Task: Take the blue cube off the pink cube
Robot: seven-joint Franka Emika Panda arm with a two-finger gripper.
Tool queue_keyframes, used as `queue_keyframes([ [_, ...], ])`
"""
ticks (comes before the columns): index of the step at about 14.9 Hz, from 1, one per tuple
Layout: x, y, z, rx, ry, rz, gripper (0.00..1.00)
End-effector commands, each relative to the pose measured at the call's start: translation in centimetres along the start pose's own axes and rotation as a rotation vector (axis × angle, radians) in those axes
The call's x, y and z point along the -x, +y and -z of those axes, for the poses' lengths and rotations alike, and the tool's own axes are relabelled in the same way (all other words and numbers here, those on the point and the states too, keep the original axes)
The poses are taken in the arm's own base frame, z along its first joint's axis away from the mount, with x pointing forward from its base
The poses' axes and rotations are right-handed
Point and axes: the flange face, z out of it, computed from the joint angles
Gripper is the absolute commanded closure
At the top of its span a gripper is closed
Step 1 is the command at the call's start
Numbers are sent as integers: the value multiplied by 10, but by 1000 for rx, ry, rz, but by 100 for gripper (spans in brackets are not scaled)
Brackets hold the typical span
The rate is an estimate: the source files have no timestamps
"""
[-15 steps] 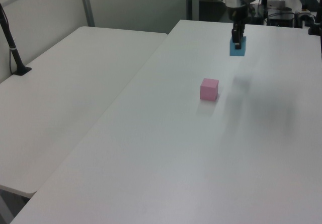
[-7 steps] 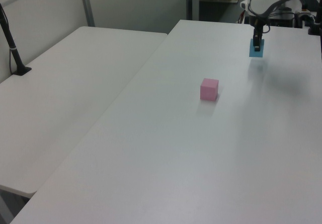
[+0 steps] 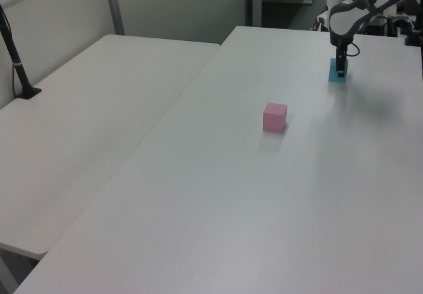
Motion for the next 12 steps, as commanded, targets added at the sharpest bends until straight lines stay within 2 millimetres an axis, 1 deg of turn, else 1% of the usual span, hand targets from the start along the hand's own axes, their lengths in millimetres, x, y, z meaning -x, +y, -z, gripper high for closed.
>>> queue_keyframes([
  [1,13,5,43,-44,5,-27,0],
  [2,12,1,78,-66,10,-73,0],
  [3,5,-8,106,-76,19,-120,0],
  [4,-7,-29,149,-89,30,-195,0],
  [5,-13,-45,177,-101,30,-228,0],
  [6,-24,-78,213,-120,11,-230,0],
  [7,-27,-100,233,-130,-3,-209,0],
  [8,-30,-121,248,-140,-14,-180,0],
  [9,-32,-151,268,-148,-12,-146,0],
  [10,-32,-166,280,-150,1,-143,0],
  [11,-34,-179,286,-150,7,-168,0],
  [12,-34,-186,296,-148,23,-210,0],
])
